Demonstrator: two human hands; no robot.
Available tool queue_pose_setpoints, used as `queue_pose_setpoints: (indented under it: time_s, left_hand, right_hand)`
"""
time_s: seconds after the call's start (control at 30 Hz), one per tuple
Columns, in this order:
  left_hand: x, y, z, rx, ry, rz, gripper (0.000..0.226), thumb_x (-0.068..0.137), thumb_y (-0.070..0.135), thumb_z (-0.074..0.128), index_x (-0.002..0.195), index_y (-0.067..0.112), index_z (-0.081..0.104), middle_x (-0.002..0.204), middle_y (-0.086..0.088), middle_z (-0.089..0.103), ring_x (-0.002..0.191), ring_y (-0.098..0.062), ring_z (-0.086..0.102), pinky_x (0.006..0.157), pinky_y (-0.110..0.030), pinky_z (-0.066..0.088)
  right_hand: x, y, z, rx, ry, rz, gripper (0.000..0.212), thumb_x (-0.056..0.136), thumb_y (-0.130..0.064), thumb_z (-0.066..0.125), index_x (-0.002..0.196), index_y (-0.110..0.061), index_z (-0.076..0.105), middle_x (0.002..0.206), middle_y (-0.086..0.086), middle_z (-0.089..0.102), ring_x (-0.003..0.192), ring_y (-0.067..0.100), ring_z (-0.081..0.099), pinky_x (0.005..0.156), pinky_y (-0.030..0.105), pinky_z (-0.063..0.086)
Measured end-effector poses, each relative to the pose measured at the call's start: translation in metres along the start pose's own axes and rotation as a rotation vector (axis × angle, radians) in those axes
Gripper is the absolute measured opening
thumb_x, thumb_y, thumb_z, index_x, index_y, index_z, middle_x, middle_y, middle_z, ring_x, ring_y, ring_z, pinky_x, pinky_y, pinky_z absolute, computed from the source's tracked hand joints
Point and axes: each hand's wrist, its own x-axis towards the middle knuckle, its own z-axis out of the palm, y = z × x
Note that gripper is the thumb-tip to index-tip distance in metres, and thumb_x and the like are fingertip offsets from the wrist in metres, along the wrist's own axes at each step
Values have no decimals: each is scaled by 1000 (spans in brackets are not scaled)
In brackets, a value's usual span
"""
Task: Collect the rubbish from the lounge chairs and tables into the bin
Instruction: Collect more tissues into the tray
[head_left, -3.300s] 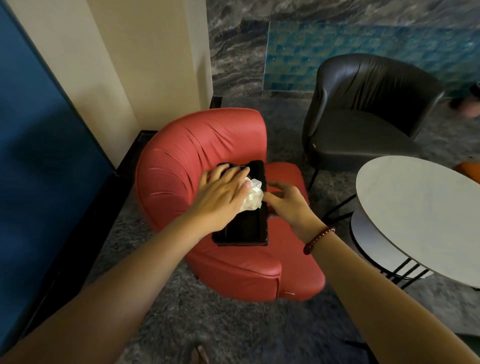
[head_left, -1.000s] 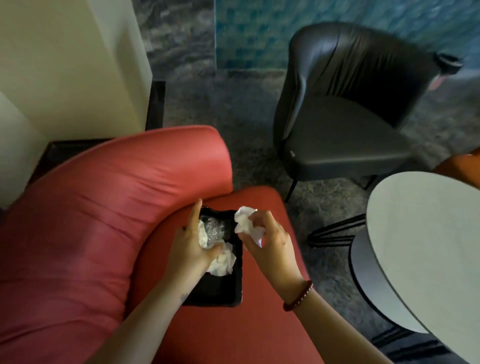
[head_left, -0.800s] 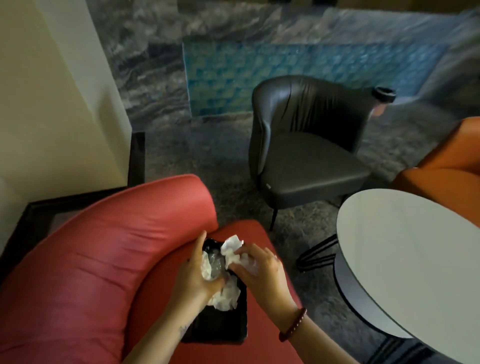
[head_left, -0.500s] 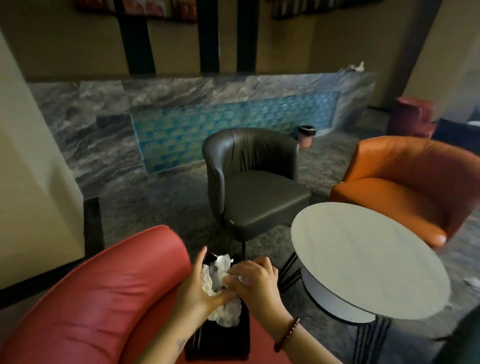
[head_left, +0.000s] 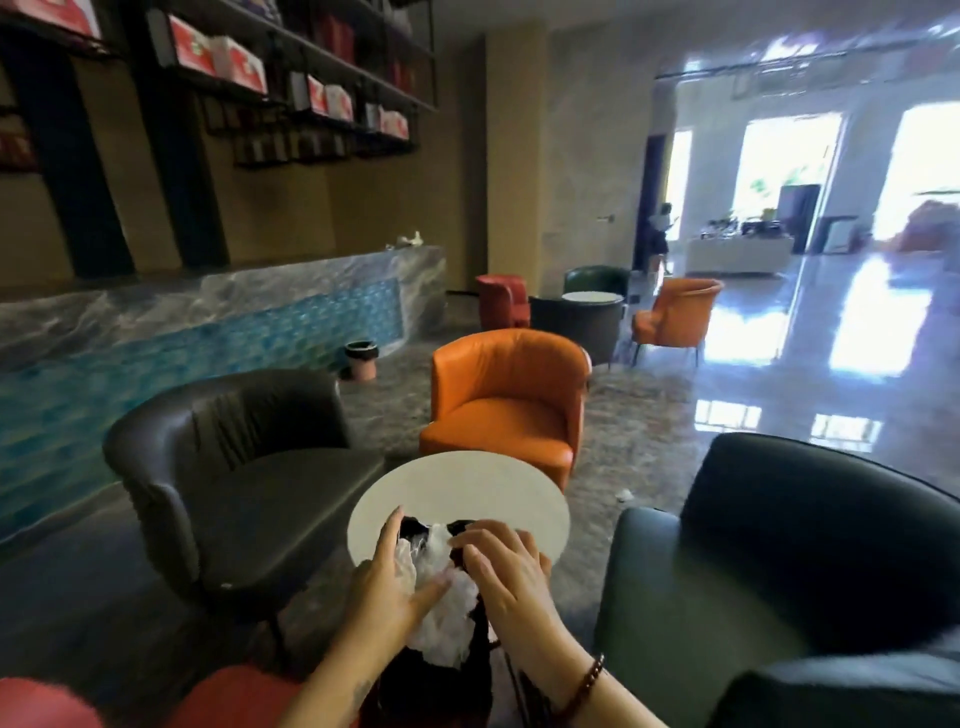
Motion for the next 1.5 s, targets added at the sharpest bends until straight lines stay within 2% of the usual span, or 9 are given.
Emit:
queue_pose_setpoints:
  time_s: [0.07, 0.13, 0.37, 0.57, 0.83, 1.0, 1.13, 1.27, 1.5]
  left_hand:
    - [5, 40, 33, 55, -67, 14, 92, 76, 51, 64, 146, 28, 8, 138, -9, 48, 122, -24, 49, 88, -21, 38]
    - [7, 84, 71, 85, -123, 50, 92, 77, 54, 62, 145, 30, 5, 138, -9, 48, 122, -25, 49, 91, -25, 39]
    - [-14, 248, 255, 14, -276, 315, 87, 78, 46, 65, 145, 30, 12, 136, -8, 49, 121, -25, 50, 87, -21, 36]
    - [-44, 400, 418, -161, -513, 389, 91, 76, 43, 68, 144, 37, 9, 137, -11, 45, 123, -21, 46, 87, -18, 31]
    - [-38, 546, 587, -166, -620, 528, 92, 75, 50, 66, 145, 37, 7, 132, -9, 48, 122, -21, 46, 88, -22, 37]
    - [3, 625, 698, -149, -638, 585, 91, 78, 50, 64, 145, 37, 3, 140, -3, 44, 130, -26, 39, 98, -29, 37]
    - [55, 694, 775, -219, -629, 567, 92, 77, 49, 66, 144, 39, 5, 142, -9, 41, 128, -26, 41, 97, -29, 37]
    - [110, 761, 839, -256, -621, 561, 88, 78, 44, 67, 144, 38, 9, 142, -15, 40, 129, -29, 39, 98, -33, 38]
    - [200, 828, 954, -192, -541, 544, 88, 78, 45, 66, 144, 38, 7, 143, -12, 39, 130, -28, 39, 96, -32, 37]
  right_hand:
    - [-7, 22, -47, -49, 87, 29, 26, 97, -34, 36, 108, -33, 59, 117, -18, 47, 102, 2, 30, 79, 21, 16]
    - [-19, 47, -96, -74, 167, 69, 24, 96, -34, 38, 107, -33, 60, 113, -20, 47, 103, 3, 32, 81, 20, 17]
    - [-90, 168, -290, -212, 459, 230, 18, 92, -33, 48, 102, -33, 63, 108, -24, 51, 107, 4, 39, 87, 23, 23]
    - [-154, 263, -478, -436, 557, 259, 20, 89, -34, 51, 104, -29, 63, 109, -19, 55, 108, 6, 43, 93, 28, 30]
    - [-191, 385, -654, -607, 644, 321, 20, 90, -33, 51, 108, -31, 59, 109, -26, 46, 114, 1, 39, 89, 23, 25]
    - [-165, 480, -745, -622, 678, 357, 22, 89, -38, 47, 106, -33, 59, 106, -28, 45, 112, 0, 39, 84, 22, 20]
    - [-117, 548, -822, -660, 697, 340, 35, 81, -42, 40, 103, -28, 62, 105, -20, 52, 108, 7, 46, 83, 27, 25]
    - [-74, 615, -892, -669, 676, 315, 19, 90, -31, 51, 105, -27, 62, 111, -10, 58, 109, 11, 46, 85, 28, 25]
    - [1, 747, -974, -612, 636, 276, 20, 91, -32, 49, 109, -29, 58, 115, -12, 56, 112, 8, 42, 81, 23, 19]
